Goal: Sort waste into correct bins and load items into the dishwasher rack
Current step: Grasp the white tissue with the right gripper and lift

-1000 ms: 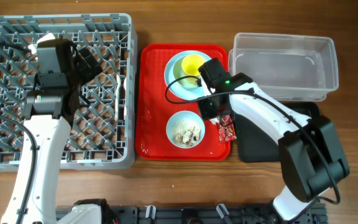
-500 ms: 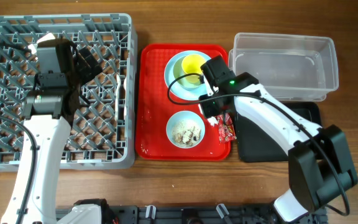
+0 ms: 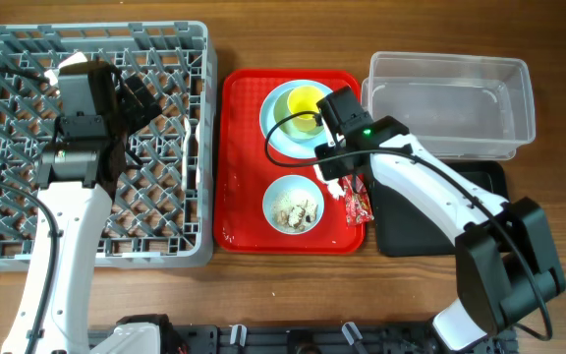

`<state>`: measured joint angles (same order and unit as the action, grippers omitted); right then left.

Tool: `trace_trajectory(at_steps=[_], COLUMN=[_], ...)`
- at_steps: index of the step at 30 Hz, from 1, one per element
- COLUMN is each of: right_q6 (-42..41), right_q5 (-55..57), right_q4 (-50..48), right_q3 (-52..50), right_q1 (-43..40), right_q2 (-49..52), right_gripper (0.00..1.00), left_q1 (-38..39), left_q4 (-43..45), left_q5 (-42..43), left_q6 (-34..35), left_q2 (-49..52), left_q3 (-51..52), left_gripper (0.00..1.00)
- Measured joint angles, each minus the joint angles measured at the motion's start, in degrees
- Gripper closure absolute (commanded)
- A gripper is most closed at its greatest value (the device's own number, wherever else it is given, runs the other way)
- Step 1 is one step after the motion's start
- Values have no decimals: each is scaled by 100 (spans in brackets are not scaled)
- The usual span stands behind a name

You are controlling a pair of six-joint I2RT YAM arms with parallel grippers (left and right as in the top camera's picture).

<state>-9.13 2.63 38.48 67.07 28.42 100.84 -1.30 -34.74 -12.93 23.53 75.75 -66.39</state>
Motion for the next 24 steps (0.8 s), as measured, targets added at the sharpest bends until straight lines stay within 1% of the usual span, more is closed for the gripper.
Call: trace_trajectory(at_steps=[6, 8, 11, 17, 20, 22, 24], right_q6=[0, 2, 7, 160, 177, 199, 240], right_q5=[-26, -52, -111, -149, -262, -306, -339], right_q4=[-219, -254, -264, -431, -431, -431, -431], right_q3=[-361, -382, -382, -382, -382, -382, -382], right_q1=[0, 0, 0, 0, 0, 0, 0], right_q2=[0, 0, 0, 0, 0, 0, 0], right_gripper=[60, 60, 58, 58, 52, 44, 42], left_q1=[0, 0, 0, 0, 0, 0, 0], left_q4=[2, 0, 2, 2, 2, 0, 2], left_q5=[0, 0, 0, 0, 0, 0, 0], left_q6=[0, 0, 0, 0, 0, 0, 0], left_q2=[0, 0, 0, 0, 0, 0, 0], left_q3=[0, 0, 0, 0, 0, 0, 0], left_gripper=[0, 0, 0, 0, 0, 0, 0])
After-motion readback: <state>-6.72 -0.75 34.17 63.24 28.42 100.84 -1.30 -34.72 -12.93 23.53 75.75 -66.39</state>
